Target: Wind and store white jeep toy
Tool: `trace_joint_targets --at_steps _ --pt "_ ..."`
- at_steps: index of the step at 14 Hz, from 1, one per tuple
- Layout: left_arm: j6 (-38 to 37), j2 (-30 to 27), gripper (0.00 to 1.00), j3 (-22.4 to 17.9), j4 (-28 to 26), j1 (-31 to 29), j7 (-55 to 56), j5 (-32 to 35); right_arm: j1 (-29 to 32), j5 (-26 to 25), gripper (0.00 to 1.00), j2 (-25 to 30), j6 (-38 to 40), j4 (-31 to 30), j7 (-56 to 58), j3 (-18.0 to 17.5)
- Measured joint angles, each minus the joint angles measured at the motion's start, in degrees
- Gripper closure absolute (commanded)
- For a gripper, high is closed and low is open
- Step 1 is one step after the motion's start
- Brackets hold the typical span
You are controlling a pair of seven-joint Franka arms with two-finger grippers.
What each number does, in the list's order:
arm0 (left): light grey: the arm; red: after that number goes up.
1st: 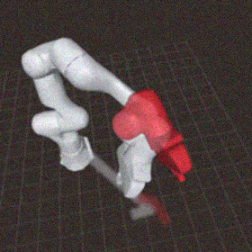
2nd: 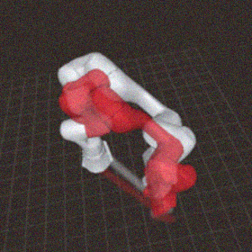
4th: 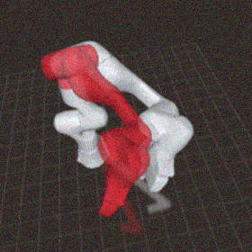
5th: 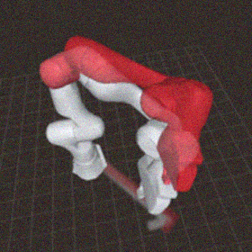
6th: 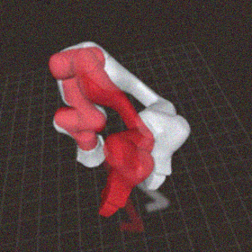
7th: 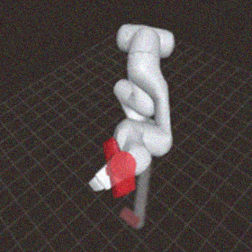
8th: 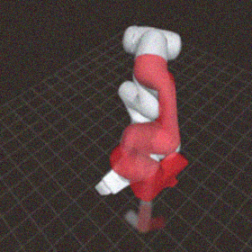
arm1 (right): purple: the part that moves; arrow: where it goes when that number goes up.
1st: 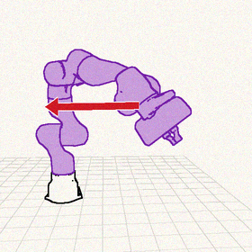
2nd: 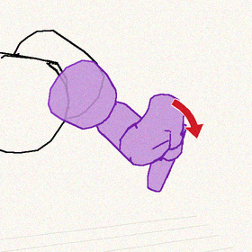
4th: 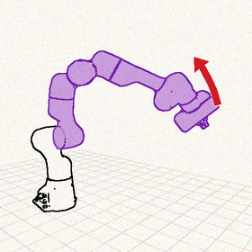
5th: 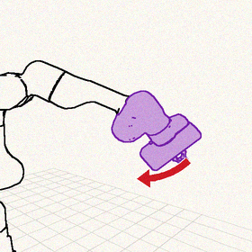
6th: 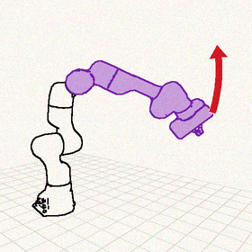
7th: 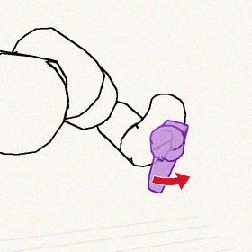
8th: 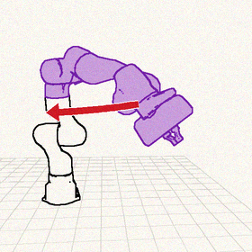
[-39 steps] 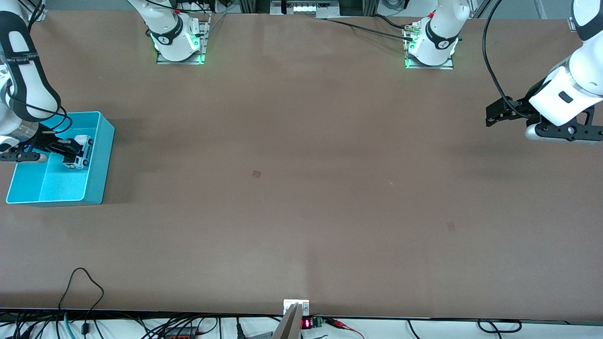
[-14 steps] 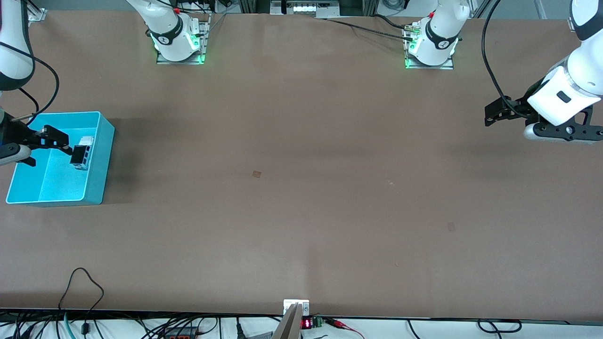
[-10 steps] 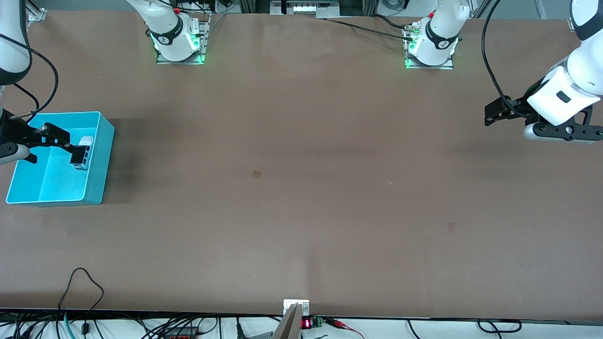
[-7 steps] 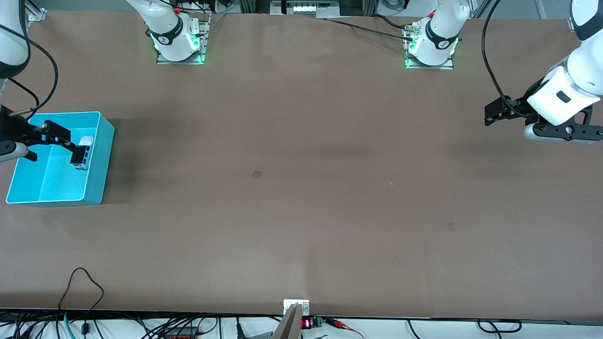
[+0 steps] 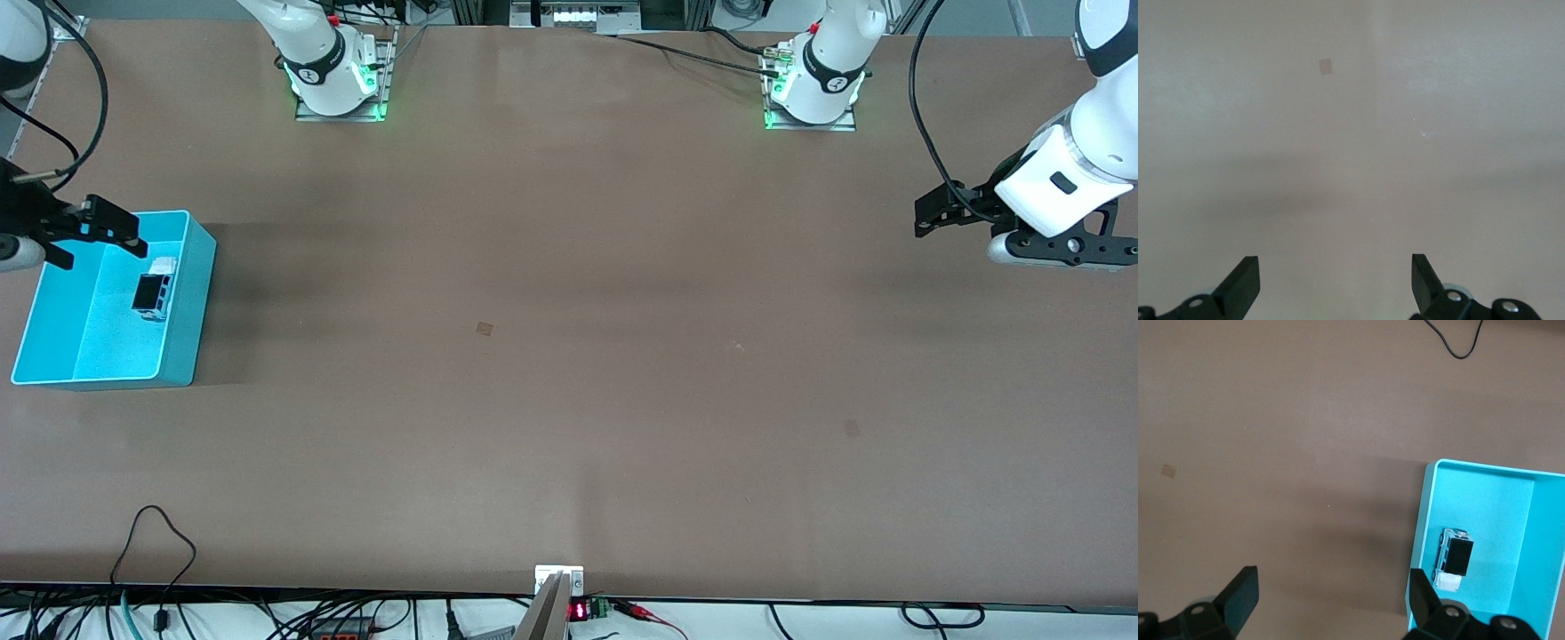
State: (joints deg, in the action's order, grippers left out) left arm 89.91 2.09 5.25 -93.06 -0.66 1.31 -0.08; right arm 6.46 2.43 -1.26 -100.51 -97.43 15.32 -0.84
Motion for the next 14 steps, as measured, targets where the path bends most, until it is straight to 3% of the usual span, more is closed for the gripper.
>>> trace_joint_targets --at_steps 3,11,14 --pt "0.0 0.0 0.00 0.0 0.0 0.0 0.0 0.0 -3.1 1.3 0.00 1.0 5.3 3.5 -5.6 2.6" --pt "-0.1 0.0 0.00 0.0 0.0 0.0 0.0 0.0 -5.2 0.5 0.00 2.4 7.3 5.7 -10.2 2.4" --pt "-0.1 0.0 0.00 0.0 0.0 0.0 0.0 0.0 -5.3 -2.0 0.00 1.5 7.3 6.9 -10.9 0.8"
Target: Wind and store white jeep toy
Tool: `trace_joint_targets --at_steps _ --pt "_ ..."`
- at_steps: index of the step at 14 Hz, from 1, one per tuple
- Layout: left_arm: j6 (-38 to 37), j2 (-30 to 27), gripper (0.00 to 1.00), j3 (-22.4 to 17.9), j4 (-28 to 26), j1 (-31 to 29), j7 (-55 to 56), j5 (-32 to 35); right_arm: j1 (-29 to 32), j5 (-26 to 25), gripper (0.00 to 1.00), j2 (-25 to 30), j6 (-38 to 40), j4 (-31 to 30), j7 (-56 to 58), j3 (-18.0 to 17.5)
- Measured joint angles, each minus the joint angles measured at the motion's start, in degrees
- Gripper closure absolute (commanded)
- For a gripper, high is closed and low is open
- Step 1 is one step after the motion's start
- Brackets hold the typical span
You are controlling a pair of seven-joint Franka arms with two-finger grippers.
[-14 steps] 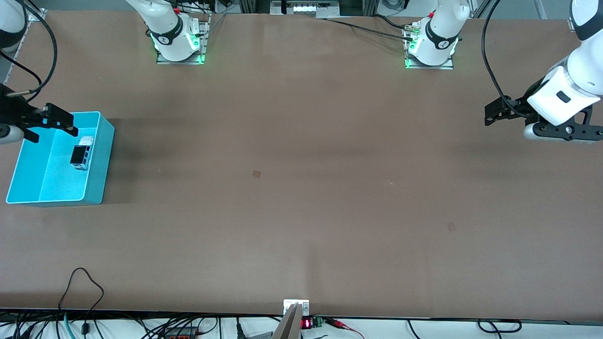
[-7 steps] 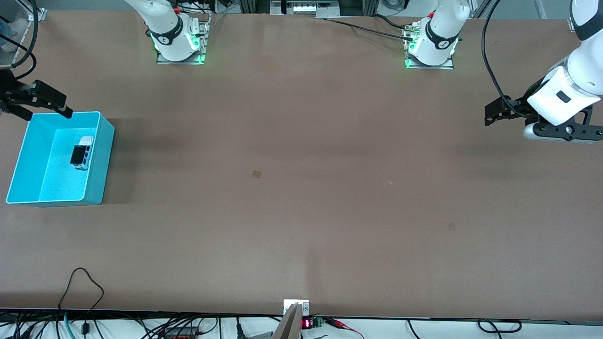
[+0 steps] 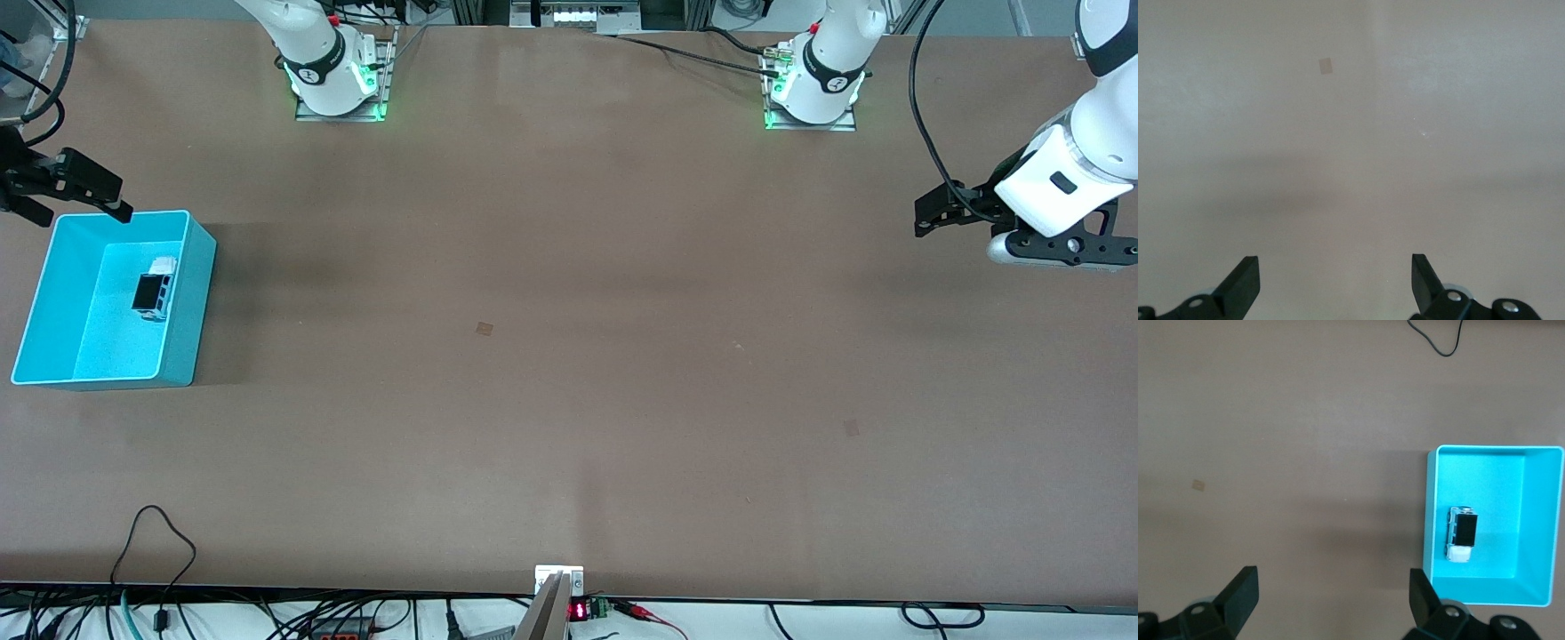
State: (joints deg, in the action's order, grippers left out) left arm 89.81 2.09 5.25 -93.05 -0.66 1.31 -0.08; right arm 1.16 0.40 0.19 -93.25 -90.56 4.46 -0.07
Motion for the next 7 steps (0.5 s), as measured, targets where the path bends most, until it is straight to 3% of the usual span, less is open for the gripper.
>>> trace_joint_targets --at_steps 3,7 --pt "-0.1 0.0 0.00 0.0 0.0 0.0 0.0 0.0 -0.2 -0.8 0.00 -1.0 -0.1 0.5 -2.0 -2.0" --pt "-0.4 0.0 0.00 0.0 0.0 0.0 0.0 0.0 -0.1 -0.7 0.00 -1.1 -0.1 0.6 -2.2 -1.9"
